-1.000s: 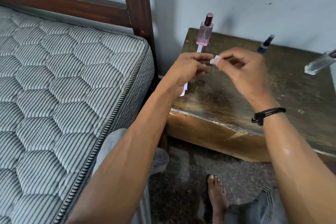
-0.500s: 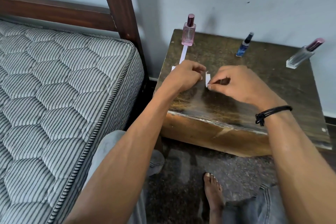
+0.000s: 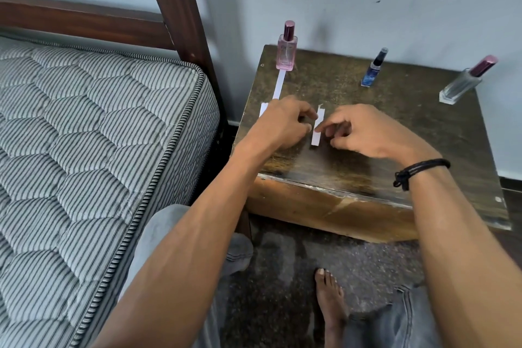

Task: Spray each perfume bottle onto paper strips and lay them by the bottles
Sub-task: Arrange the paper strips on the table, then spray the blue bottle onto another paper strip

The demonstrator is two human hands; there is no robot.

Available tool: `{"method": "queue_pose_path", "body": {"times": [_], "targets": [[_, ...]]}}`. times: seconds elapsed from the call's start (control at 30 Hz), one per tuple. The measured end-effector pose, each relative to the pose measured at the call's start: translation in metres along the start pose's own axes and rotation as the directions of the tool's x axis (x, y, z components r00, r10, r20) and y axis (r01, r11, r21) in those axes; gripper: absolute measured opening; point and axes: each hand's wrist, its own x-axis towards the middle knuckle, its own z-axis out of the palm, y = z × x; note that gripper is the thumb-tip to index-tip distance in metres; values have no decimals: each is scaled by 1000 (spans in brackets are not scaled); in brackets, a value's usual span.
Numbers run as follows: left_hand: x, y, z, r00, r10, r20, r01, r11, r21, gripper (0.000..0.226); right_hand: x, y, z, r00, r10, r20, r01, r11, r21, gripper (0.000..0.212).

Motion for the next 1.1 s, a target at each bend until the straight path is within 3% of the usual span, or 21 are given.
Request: {"method": "queue_pose_path", "body": {"times": [0.13,0.23,0.33,0.47,0.7,0.87,1.1], "targets": [[-2,-2,0,1000,26,-7,-26,999,41,31,-1,10,-9,960,89,-265,-69,994,86,26],[-3,-3,3,999,45,7,-45,996,80,36,-1,19,-13,847,201,-493,-105,971,215,19],[-4,-3,5,999,50,13,-51,990,134,40,1,25,-11,735,334,-591,-118,920,373,15],[-7,-2,5,998,61,6,-62,985,161,43,8,34,-3,667,481,-569,-123,824,553,22],[-10,2,6,998,61,2,-60,981,187,47,24,41,-1,634,578,-514,-91,715,693,43],[-8,2,7,998,55,8,-56,981,186,45,40,47,-5,650,557,-517,-106,740,664,69],[-6,1,10,1000,28,-1,-28,987,156,45,50,56,-9,692,517,-504,-123,772,623,75]]}}
